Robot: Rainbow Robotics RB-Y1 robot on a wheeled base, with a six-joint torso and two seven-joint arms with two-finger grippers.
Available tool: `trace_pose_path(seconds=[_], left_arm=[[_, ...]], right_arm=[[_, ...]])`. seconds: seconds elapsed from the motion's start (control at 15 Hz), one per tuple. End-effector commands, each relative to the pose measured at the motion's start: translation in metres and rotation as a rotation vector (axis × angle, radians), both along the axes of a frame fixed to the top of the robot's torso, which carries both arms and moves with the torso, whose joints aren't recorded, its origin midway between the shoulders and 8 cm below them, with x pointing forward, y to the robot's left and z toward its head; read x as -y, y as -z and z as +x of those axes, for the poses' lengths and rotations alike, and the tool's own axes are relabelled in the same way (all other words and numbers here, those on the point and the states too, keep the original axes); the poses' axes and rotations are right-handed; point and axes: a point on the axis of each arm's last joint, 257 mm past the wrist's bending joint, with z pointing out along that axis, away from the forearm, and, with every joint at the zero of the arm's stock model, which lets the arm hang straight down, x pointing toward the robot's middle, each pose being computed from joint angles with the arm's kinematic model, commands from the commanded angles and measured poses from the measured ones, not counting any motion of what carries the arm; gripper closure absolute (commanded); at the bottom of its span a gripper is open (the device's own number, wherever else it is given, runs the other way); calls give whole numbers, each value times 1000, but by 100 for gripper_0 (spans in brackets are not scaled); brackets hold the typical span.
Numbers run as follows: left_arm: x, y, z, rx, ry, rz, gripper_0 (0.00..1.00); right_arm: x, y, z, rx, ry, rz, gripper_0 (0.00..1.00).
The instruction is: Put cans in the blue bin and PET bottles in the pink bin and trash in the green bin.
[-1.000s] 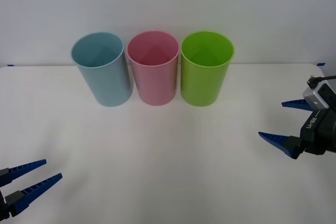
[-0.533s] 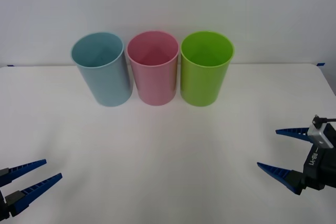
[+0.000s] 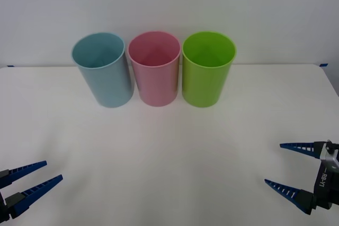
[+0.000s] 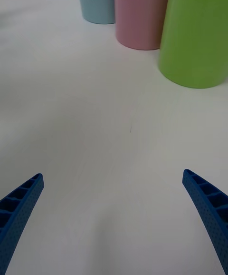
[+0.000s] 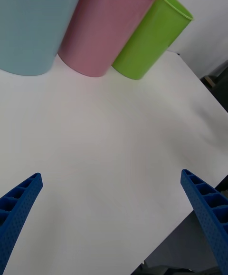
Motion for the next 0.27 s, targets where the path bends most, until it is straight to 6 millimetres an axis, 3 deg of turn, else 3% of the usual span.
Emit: trace_pose_path(seconds=[0.07, 0.27], left_arm=[[0, 0, 0, 0, 0, 0, 0], [0, 0, 0, 0, 0, 0, 0]], right_arm=[[4, 6, -3, -21, 4, -12, 0], [4, 6, -3, -21, 4, -12, 0]])
